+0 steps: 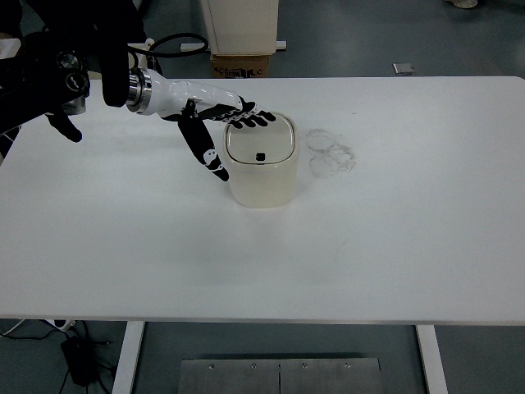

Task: Open trash can
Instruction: 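Hook the left hand fingers under the lid's front edge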

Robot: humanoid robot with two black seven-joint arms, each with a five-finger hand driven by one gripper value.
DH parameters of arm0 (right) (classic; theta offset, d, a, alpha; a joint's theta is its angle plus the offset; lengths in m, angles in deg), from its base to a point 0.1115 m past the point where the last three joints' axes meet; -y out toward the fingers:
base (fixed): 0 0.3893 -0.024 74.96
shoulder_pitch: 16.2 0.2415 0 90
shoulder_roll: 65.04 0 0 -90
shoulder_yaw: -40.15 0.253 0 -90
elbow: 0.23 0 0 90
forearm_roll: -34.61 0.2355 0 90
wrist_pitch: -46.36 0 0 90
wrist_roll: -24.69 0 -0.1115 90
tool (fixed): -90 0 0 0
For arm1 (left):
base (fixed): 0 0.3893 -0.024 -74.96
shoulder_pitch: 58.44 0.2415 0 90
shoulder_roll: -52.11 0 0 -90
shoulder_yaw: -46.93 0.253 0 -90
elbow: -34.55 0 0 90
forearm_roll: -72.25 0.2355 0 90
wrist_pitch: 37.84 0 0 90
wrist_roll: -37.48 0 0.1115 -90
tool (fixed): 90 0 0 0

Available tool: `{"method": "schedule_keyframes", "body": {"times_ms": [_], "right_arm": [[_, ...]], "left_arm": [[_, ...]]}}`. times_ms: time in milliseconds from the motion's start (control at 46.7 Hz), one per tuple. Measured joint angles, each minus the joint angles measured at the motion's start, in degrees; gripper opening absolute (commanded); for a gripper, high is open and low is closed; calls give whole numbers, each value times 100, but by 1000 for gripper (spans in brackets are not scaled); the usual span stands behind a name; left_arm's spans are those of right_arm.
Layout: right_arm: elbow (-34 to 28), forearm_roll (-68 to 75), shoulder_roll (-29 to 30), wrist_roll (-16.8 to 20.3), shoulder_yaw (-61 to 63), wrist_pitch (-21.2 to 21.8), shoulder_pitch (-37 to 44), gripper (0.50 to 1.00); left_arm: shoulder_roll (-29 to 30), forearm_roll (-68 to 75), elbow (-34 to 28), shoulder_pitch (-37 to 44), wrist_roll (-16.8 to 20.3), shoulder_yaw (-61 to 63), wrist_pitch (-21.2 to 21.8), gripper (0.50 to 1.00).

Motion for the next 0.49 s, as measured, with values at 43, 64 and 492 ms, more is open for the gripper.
{"method": "schedule_keyframes", "body": {"times_ms": [43,64,492], "right_arm": [[0,0,0,0,0,0,0,993],[0,0,0,0,0,0,0,993],[0,0,0,0,0,0,0,993]], "left_arm": [[-12,133,11,2,2,66,-18,1000],[-22,168,14,7,2,95,-21,1000],[-162,527,30,10,13,160,-20,1000]]}}
